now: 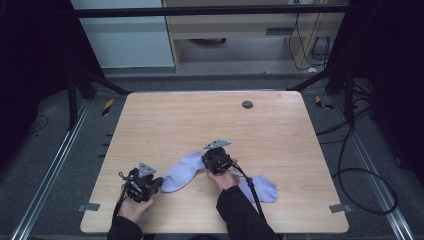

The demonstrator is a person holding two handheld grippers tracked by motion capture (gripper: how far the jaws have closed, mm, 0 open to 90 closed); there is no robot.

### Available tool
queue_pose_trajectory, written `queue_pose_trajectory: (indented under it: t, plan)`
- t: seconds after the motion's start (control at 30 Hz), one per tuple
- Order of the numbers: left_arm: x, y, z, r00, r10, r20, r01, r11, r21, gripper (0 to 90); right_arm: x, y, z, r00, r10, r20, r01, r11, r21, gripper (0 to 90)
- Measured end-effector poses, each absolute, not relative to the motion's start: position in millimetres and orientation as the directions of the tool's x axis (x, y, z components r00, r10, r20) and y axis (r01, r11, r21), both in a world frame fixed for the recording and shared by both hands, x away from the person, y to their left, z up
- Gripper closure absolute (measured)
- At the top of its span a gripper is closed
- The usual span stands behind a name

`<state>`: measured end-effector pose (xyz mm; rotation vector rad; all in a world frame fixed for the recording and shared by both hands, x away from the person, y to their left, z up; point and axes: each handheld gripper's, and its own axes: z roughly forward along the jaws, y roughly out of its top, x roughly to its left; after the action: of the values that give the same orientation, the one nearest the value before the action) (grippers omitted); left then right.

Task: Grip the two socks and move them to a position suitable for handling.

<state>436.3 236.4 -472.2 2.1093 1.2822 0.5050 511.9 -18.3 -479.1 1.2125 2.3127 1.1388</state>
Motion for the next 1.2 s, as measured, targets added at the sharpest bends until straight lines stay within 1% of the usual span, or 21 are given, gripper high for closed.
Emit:
queue_pose_trajectory:
  t: [0.03, 0.2, 0.43, 0.5, 0.63, 0.67, 0.73, 0.8, 0.9, 0.93, 0.97, 1.03, 1.07, 1.1, 1.17, 1.2]
  plan:
    - [439, 242, -472, 0.437, 0.899, 0.021, 0.659, -0.336, 0.673, 88.2, 505, -16, -478, -0.607, 0.788, 0.103, 0.561, 0.334, 0.758, 88.9]
    - [447, 252, -474, 0.400, 0.916, 0.037, 0.671, -0.320, 0.668, 88.2, 488, -12, -484, -0.616, 0.781, 0.107, 0.568, 0.345, 0.747, 88.9]
    - [454, 257, -478, 0.381, 0.924, 0.040, 0.681, -0.310, 0.663, 87.0, 472, -12, -494, -0.623, 0.772, 0.127, 0.585, 0.352, 0.730, 87.3]
    - [453, 258, -477, 0.380, 0.925, 0.029, 0.674, -0.298, 0.676, 83.3, 471, -13, -494, -0.623, 0.771, 0.133, 0.586, 0.347, 0.732, 82.5]
    - [450, 259, -471, 0.379, 0.925, 0.022, 0.657, -0.286, 0.698, 75.2, 469, -21, -486, -0.618, 0.775, 0.135, 0.571, 0.325, 0.754, 77.0]
    - [448, 258, -466, 0.381, 0.924, 0.002, 0.641, -0.266, 0.720, 73.6, 469, -25, -482, -0.615, 0.778, 0.125, 0.561, 0.322, 0.762, 75.5]
    - [446, 257, -464, 0.386, 0.922, -0.004, 0.635, -0.263, 0.727, 70.1, 469, -29, -478, -0.612, 0.781, 0.123, 0.558, 0.316, 0.767, 74.0]
    - [441, 249, -457, 0.407, 0.912, -0.047, 0.619, -0.238, 0.749, 67.4, 469, -42, -467, -0.603, 0.789, 0.118, 0.553, 0.307, 0.775, 69.0]
    - [435, 237, -453, 0.440, 0.896, -0.066, 0.605, -0.241, 0.759, 63.3, 468, -60, -456, -0.595, 0.795, 0.117, 0.549, 0.295, 0.782, 64.8]
    - [435, 237, -453, 0.440, 0.896, -0.066, 0.605, -0.241, 0.759, 62.0, 468, -60, -456, -0.595, 0.795, 0.117, 0.549, 0.295, 0.782, 64.8]
    - [431, 226, -451, 0.467, 0.882, -0.069, 0.596, -0.256, 0.761, 61.3, 466, -74, -451, -0.588, 0.799, 0.126, 0.550, 0.281, 0.786, 62.2]
    - [428, 215, -451, 0.495, 0.867, -0.056, 0.588, -0.286, 0.757, 60.0, 463, -88, -447, -0.580, 0.804, 0.129, 0.553, 0.273, 0.787, 61.1]
    - [428, 215, -451, 0.495, 0.867, -0.056, 0.588, -0.286, 0.757, 59.5, 463, -88, -447, -0.580, 0.804, 0.129, 0.553, 0.273, 0.787, 61.1]
    - [425, 205, -452, 0.518, 0.854, -0.057, 0.579, -0.300, 0.758, 58.8, 458, -103, -444, -0.570, 0.814, 0.115, 0.550, 0.274, 0.789, 60.4]
    - [422, 194, -452, 0.539, 0.841, -0.055, 0.572, -0.317, 0.757, 57.8, 454, -119, -443, -0.558, 0.823, 0.108, 0.549, 0.268, 0.792, 60.0]
    - [422, 194, -452, 0.539, 0.841, -0.055, 0.572, -0.317, 0.757, 57.3, 454, -119, -443, -0.558, 0.823, 0.108, 0.549, 0.268, 0.792, 60.0]
